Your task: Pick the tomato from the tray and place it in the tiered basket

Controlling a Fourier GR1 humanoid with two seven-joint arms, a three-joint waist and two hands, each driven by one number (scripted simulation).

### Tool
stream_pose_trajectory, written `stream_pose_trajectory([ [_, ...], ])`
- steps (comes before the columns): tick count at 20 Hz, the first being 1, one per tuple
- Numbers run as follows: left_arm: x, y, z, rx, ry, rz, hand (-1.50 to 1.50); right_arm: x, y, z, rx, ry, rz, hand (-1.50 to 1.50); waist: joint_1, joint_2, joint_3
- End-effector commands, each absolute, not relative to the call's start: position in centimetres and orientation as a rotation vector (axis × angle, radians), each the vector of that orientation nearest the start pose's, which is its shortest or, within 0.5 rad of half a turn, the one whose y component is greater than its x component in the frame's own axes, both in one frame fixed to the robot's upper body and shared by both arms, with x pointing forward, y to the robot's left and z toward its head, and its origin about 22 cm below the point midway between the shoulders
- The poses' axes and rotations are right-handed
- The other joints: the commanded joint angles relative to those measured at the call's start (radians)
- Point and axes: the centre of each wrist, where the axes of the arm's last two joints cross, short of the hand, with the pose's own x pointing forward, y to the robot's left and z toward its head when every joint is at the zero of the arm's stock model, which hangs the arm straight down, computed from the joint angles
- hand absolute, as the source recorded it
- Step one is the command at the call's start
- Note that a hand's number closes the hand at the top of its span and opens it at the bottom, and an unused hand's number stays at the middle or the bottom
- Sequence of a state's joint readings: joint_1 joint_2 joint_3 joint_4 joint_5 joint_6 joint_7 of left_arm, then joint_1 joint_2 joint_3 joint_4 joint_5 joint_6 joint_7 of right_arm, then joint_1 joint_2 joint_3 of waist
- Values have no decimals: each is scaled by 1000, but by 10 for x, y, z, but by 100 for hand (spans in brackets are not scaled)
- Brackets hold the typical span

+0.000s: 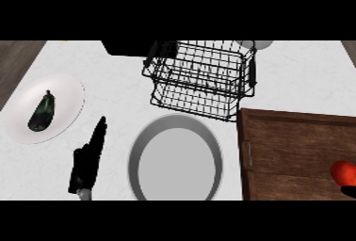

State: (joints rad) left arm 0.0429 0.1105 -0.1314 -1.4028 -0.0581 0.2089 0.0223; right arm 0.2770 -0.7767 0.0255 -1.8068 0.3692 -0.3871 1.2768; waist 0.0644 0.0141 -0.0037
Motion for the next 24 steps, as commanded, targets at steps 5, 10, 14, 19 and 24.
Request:
stream_pose_trajectory([
  [5, 220, 229, -56, 227, -1325, -55, 0, 215, -371, 81, -1051, -165, -80, -150, -19, -2, -2],
  [10, 225, 236, -47, 236, -1319, -49, 0, 230, -363, 65, -1019, -146, -78, -150, -29, -5, -2],
  [14, 212, 230, -61, 236, -1305, -43, 0, 245, -363, 64, -1010, -123, -53, -150, -34, -7, -1],
  [19, 214, 240, -58, 255, -1317, -45, 0, 253, -362, 63, -961, -114, -57, -150, -49, -11, -2],
  [24, 206, 248, -55, 255, -1288, -39, 0, 249, -359, 45, -939, -77, -84, -150, -54, -14, 1],
])
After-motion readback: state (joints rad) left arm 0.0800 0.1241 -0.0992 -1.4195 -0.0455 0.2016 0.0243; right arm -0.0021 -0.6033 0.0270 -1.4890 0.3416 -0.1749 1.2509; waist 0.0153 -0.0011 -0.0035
